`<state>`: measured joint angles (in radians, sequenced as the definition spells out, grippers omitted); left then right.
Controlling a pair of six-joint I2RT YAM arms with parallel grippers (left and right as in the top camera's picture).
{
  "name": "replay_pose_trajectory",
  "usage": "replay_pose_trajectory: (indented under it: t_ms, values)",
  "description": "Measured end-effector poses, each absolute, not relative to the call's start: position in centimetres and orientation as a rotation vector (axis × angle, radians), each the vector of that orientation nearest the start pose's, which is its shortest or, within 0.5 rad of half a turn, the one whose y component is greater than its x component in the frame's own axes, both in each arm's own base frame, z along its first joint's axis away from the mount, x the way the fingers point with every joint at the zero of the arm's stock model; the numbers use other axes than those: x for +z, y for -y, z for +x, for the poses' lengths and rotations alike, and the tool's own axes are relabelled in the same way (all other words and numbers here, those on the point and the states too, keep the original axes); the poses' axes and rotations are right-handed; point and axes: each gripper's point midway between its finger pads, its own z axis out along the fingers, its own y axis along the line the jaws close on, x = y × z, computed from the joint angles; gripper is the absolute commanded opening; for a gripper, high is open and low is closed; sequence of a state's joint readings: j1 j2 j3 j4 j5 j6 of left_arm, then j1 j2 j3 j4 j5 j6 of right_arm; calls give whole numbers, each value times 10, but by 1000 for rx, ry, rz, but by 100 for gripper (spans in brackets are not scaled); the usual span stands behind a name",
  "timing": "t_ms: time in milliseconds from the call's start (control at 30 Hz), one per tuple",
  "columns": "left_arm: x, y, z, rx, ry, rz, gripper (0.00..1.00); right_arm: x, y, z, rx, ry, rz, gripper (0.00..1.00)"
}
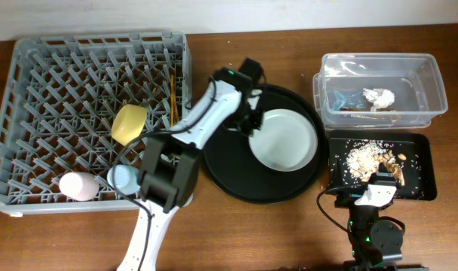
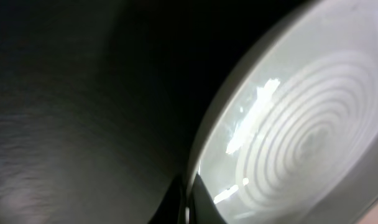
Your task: Sort waste into correct bins and load items into the dishwasher rack
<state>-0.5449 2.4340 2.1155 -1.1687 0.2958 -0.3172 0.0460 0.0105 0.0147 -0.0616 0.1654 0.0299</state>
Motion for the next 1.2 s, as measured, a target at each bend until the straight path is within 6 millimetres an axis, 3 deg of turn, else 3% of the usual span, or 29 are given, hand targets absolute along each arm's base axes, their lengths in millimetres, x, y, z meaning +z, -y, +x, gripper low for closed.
replay_pose_trajectory:
  t_ms: [33,67,133,167,200,233,267,333,400,467,533,633,667,700,733,833,900,933,1000,1067,1133,1167,1200]
  values:
    - [41,282,399,-431,-3145,337,0,163,17,245,-76,-1626,114,98]
    - [84,232,425,-259,-3096,218,0,163,17,245,-77,-1625,114,98]
    - [153,156,440,86,-2969,86,0,163,17,245,-76,-1624,114,98]
    - [211,108,439,351,-2814,24,0,163,17,245,-76,-1624,113,98]
    - [259,73,432,577,-2662,-22,0,163,17,245,-77,-1624,114,98]
    - [291,43,425,781,-2545,-63,0,163,17,245,-76,-1624,113,98]
    - [308,18,426,934,-2459,-112,0,163,17,245,-76,-1624,114,98]
    - [317,-32,425,1137,-2394,-217,0,163,17,245,-77,-1624,114,98]
    - [312,-73,419,1257,-2401,-303,0,163,17,245,-76,-1624,113,98]
    - [294,-120,416,1347,-2406,-439,0,163,17,245,-77,-1624,114,99]
    - [276,-145,424,1367,-2372,-520,0,164,17,245,-76,-1623,114,98]
    - [239,-160,426,1411,-2413,-505,1,164,17,245,-76,-1623,114,99]
    - [229,-160,425,1423,-2438,-480,16,163,17,245,-77,-1624,114,98]
    - [225,-158,425,1415,-2456,-465,63,163,17,245,-77,-1624,114,98]
    - [220,-154,426,1379,-2488,-448,99,163,17,245,-76,-1624,114,98]
    - [209,-130,415,1117,-2652,-418,99,163,17,245,-76,-1624,113,98]
    - [253,-101,383,778,-2672,-438,99,163,17,245,-76,-1626,113,99]
    - [283,-76,357,527,-2660,-429,99,163,17,245,-77,-1627,114,98]
    - [322,-37,316,187,-2621,-376,99,163,17,245,-76,-1624,113,99]
    - [341,-19,282,49,-2598,-345,99,163,17,245,-76,-1624,114,98]
    - [352,-15,247,22,-2593,-336,99,163,17,245,-76,-1624,114,98]
    - [370,-15,244,17,-2496,-324,99,163,17,245,-77,-1624,114,98]
    - [396,-15,258,3,-2332,-306,99,163,17,245,-77,-1624,114,98]
